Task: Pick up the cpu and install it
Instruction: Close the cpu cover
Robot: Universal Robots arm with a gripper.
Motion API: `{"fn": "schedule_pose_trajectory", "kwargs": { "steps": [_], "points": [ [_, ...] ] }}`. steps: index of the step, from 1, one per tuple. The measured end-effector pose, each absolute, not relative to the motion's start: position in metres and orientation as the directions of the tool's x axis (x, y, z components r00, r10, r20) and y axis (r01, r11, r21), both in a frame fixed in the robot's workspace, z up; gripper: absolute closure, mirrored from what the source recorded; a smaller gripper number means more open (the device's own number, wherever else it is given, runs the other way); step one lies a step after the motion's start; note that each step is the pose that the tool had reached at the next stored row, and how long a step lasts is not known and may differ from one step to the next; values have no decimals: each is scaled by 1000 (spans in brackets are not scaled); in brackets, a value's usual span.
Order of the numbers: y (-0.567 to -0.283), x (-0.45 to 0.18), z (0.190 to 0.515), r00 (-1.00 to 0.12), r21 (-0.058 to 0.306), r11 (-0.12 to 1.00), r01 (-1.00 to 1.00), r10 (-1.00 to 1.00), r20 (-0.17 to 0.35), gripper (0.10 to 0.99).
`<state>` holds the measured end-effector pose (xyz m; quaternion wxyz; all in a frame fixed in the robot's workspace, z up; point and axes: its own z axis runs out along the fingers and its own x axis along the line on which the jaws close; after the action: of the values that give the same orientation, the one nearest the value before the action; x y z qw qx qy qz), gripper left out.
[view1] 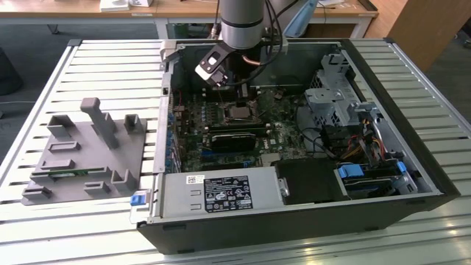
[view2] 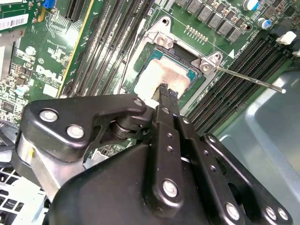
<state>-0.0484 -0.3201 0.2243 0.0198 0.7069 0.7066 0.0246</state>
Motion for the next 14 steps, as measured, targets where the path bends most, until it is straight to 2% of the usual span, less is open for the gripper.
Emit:
{"fn": "schedule_pose_trajectory", "kwargs": {
  "steps": [14],
  "points": [
    [-320,-48,232,0,63,-1,998,1000,5,980]
  ]
}}
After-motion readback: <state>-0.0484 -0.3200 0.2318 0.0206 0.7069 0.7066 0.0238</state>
